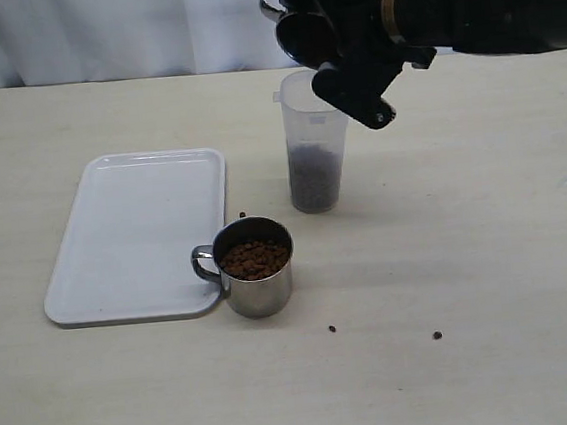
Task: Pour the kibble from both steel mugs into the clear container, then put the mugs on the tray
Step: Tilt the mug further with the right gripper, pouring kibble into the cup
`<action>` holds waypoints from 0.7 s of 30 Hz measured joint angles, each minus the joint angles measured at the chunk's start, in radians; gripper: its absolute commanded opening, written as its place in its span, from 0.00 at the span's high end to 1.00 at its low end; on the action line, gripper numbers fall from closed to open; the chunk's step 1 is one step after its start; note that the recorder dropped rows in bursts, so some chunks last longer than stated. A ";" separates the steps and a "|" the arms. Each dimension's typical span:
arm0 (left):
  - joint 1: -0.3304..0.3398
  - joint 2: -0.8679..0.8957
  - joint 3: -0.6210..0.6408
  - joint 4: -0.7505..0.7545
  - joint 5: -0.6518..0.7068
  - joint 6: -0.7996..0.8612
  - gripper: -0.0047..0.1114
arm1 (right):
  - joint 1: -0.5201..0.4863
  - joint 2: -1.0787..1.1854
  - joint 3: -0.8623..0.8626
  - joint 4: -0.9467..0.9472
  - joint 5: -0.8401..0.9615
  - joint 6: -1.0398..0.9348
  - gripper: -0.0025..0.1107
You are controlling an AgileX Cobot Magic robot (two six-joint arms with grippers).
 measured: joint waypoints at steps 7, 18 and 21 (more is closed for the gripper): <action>0.000 0.000 0.000 0.000 0.000 0.000 0.96 | 0.017 0.000 -0.002 -0.031 0.033 0.000 0.94; 0.000 0.000 0.000 0.000 0.000 0.000 0.96 | 0.068 0.000 -0.002 -0.054 0.152 0.000 0.94; 0.000 0.000 0.000 0.000 0.000 0.000 0.96 | 0.087 0.000 -0.002 -0.070 0.172 0.000 0.94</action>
